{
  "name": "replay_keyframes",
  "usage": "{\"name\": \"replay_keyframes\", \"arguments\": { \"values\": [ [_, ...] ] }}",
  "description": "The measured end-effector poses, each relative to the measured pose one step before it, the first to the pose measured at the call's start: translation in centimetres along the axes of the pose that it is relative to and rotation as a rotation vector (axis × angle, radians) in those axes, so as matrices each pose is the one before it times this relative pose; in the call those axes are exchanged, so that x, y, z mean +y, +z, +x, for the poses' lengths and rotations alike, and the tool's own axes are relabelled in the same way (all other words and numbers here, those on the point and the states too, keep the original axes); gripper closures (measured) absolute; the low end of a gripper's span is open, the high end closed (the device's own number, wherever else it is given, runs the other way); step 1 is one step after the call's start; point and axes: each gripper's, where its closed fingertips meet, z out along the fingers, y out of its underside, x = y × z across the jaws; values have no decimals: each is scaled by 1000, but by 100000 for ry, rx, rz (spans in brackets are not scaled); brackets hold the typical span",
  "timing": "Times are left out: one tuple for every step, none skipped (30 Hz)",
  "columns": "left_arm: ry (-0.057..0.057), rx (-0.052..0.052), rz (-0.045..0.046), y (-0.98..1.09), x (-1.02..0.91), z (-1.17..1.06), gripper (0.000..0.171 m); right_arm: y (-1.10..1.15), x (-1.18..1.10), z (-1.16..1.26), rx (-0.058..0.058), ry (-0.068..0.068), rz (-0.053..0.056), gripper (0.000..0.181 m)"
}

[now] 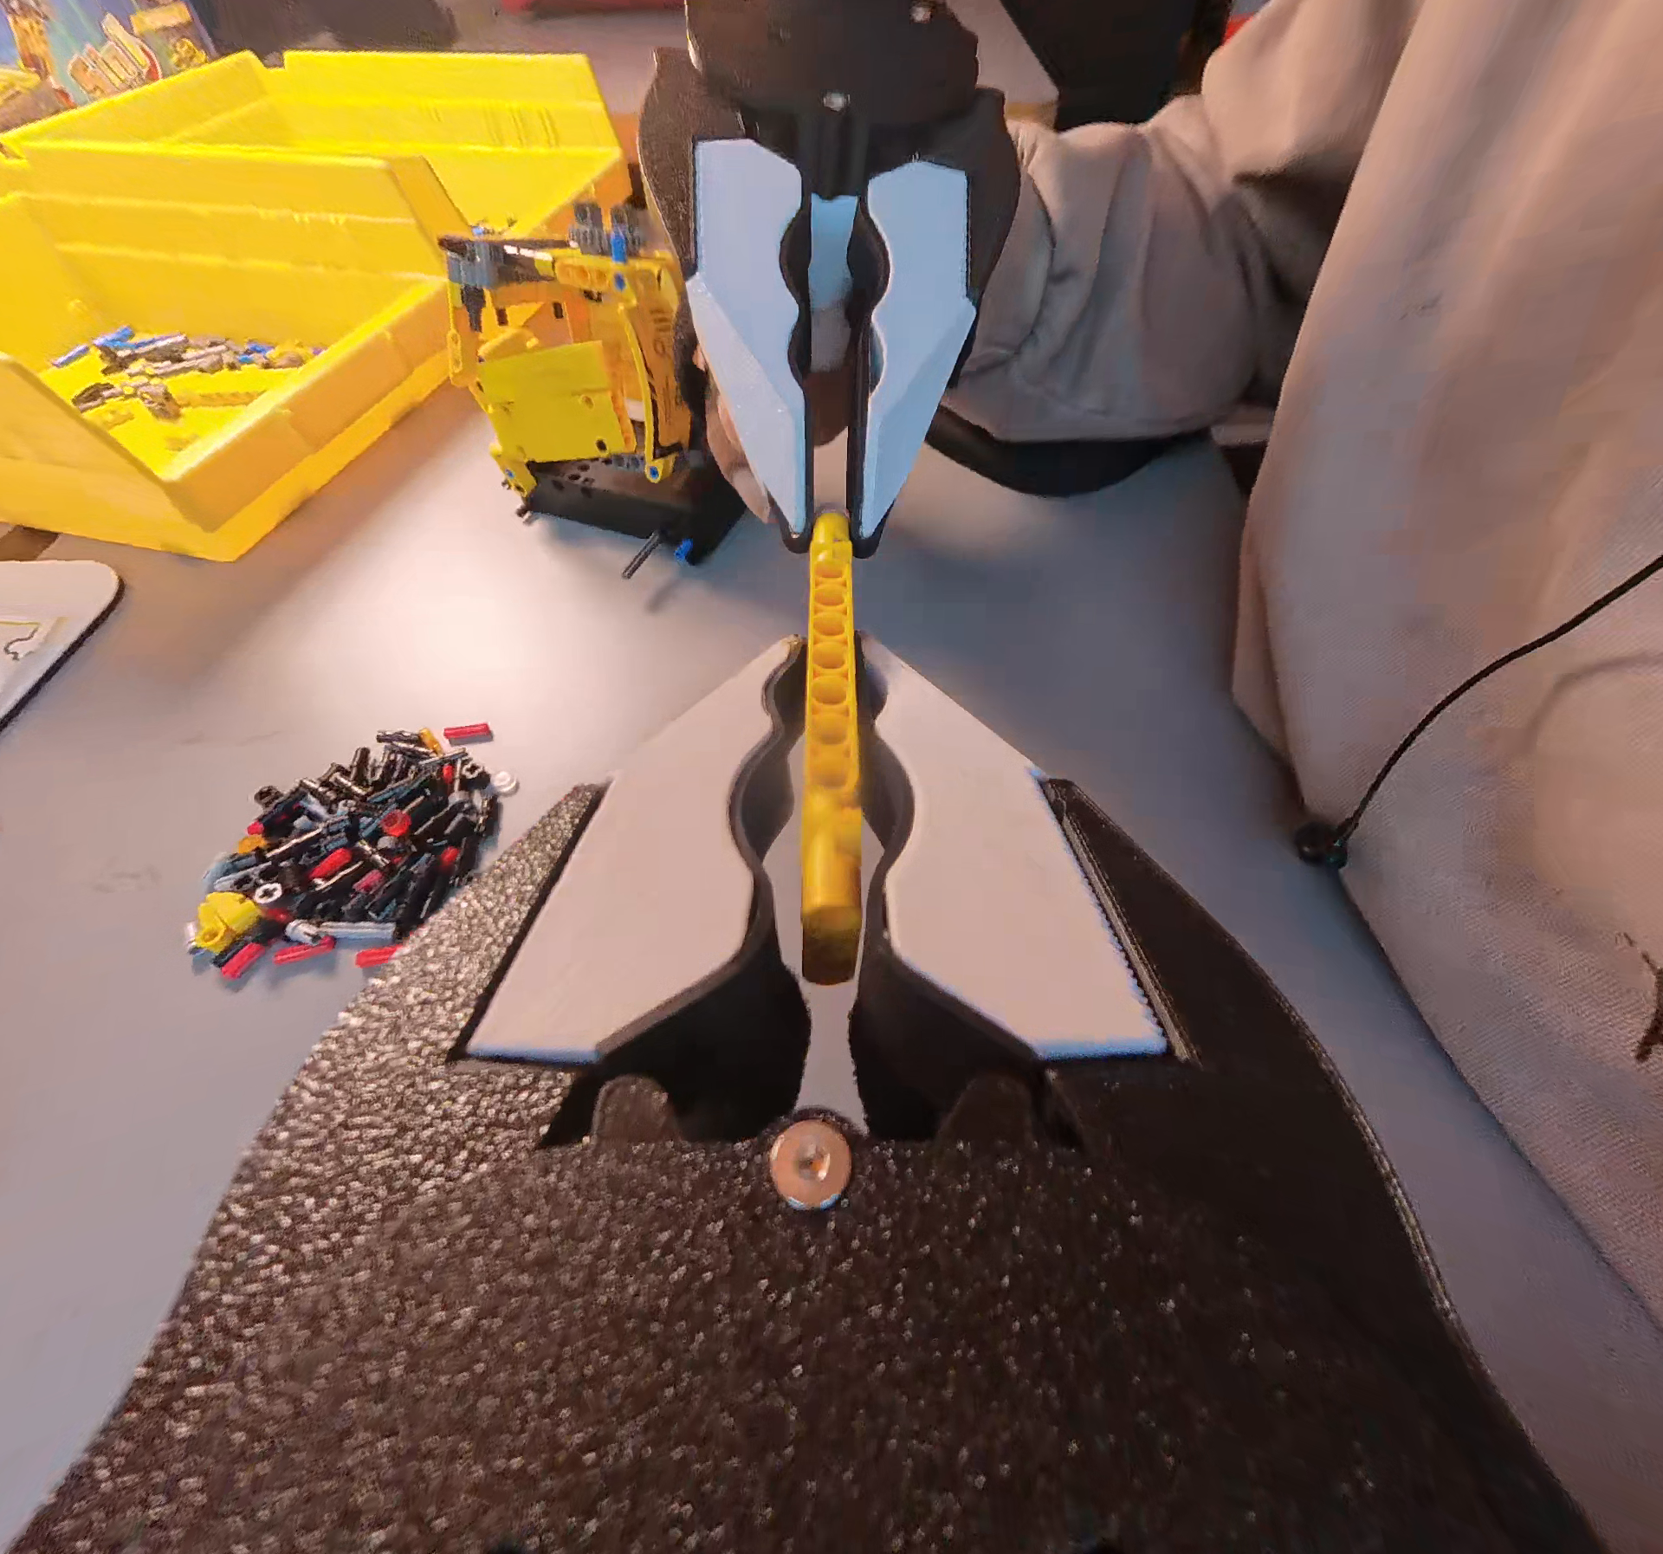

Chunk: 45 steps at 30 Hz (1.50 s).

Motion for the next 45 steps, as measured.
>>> {"name": "replay_keyframes", "arguments": {
  "values": [
    [-528, -26, 1901, -145, -349, -17, 164, -160, -260, 56, 457, -513, 805, 175],
    [-1126, 430, 2629, -172, -430, -25, 163, -166, -235, 33, 154, -139, 843, 176],
    [-1343, 152, 3551, -268, -576, -74, 164, -225, -140, 135, 595, 104, 792, 176],
    [-988, 918, 3177, -283, -628, 78, 165, -216, 46, 96, 213, 143, 95, 176],
    [377, 747, 331, -47, -143, 133, 165, -61, -263, -144, -928, 920, 1530, 175],
    [367, -823, 477, -22, -54, -70, 165, -14, -77, 12, 557, -924, -268, 176],
    [-116, -178, 823, -10, -100, -2, 165, -35, -63, 60, 507, -946, -642, 176],
    [-444, 168, 695, -22, -134, 3, 165, -44, -121, 17, -168, 167, 399, 175],
    [187, 217, -484, 23, 15, 25, 165, -28, -54, 7, -265, 613, 545, 176],
    [-303, 643, -2295, 97, 397, 50, 165, 52, 186, -52, -748, 888, -664, 175],
    [-1980, 1186, -4897, 225, 985, 18, 164, 169, 580, 3, -254, 516, -3135, 175],
    [-1377, -1295, -5441, 318, 1267, -285, 164, 311, 916, 107, 798, -707, -4845, 175],
    [253, -2459, -5812, 346, 1346, -336, 164, 412, 997, 103, 1362, -1830, -5377, 175],
    [2055, -2390, -7282, 327, 1396, -249, 156, 430, 978, 85, 1135, -1127, -5762, 175],
    [2579, -3247, -6003, 248, 958, -316, 141, 356, 896, 185, 1978, -2061, -5796, 175],
    [2425, -2310, -3656, 92, 438, -168, 137, 360, 874, 147, 1925, -2264, -6098, 175],
    [1743, -1087, -2636, 71, 155, -22, 138, 362, 576, 46, 1414, -1748, -4478, 175],
    [1596, -2073, -2340, 117, 55, -160, 141, 344, 131, -157, 75, -435, -1966, 175],
    [2282, -2500, -2433, 171, 63, -169, 145, 338, -10, -239, -560, 184, -1269, 175],
    [2433, -1528, -3065, 252, 147, 14, 148, 347, 135, -121, 416, -1046, -2536, 175],
    [2729, -724, -3784, 315, 278, 152, 159, 280, 63, -19, 1504, -2440, -2077, 175],
    [3244, -730, -3236, 284, 233, 150, 165, 182, -196, -244, -516, -920, -406, 176],
    [2100, -84, -1901, 205, 80, 222, 165, 99, -236, -251, -1069, -117, 233, 176],
    [428, 625, -777, 121, -65, 194, 165, 46, -258, -229, -806, -252, 838, 176],
    [-203, 1813, -249, 79, -98, 288, 166, 35, -254, -273, -1153, -9, 1025, 176],
    [630, 140, 21, -56, -50, 26, 165, -15, -8, -105, -39, -409, 8, 176],
    [612, 1530, 2313, -185, -295, 274, 166, -173, -266, -160, -1047, 455, 2483, 176],
    [-1980, 2894, 4376, -299, -518, 351, 165, -334, -456, -253, -2823, 2691, 4270, 176],
    [-2801, 943, 5267, -406, -604, -56, 166, -445, -543, -13, -1711, 3213, 5089, 176],
    [-1540, -708, 5067, -453, -609, -268, 165, -519, -518, 294, 167, 2474, 4660, 176],
    [-1423, 437, 4026, -368, -640, -49, 165, -480, -546, 167, -285, 1648, 3707, 176],
    [-974, 8, 2000, -225, -462, -49, 165, -355, -495, 30, -388, 587, 2361, 176],
    [1249, -1628, 1211, -153, -348, -170, 165, -262, -320, 151, 1144, -1020, 1075, 176],
    [-834, 302, 1534, -132, -320, 24, 165, -218, -286, 44, 395, -705, 861, 176],
    [-1339, 204, 2096, -104, -302, -32, 165, -220, -218, -26, -119, -243, 809, 176],
    [-391, -708, 1869, -88, -232, -103, 165, -218, -125, 144, 583, -457, 547, 176],
    [-612, 729, 1466, -109, -246, 70, 165, -168, -114, -2, -361, -189, 956, 176],
    [-590, 429, 1196, -95, -192, 21, 165, -150, -137, -68, -742, 372, 1011, 176],
    [281, -2618, -4107, -186, 762, -512, 165, -278, -144, 25, -136, -584, 883, 176],
    [1065, -7560, -6676, -778, 2031, -1577, 165, -1402, -816, 706, 2374, 1912, 5274, 176],
    [-8952, -772, 6725, -1276, 254, -972, 166, -2266, -1285, 1471, 5723, 3122, 7633, 176],
    [-5549, 239, 9101, -1277, -1034, -534, 166, -1677, -662, 1165, 5383, -853, 2343, 176],
    [2169, -1215, 4018, -535, -1084, -253, 166, -337, 186, 330, 2666, -2746, -2335, 176],
    [2202, 591, 2454, 98, -981, 66, 165, 506, 16, -338, -635, -392, 638, 175],
    [765, -549, 77, 435, -400, -178, 165, 819, 218, -575, -2764, 1890, 131, 175]
  ]
}}
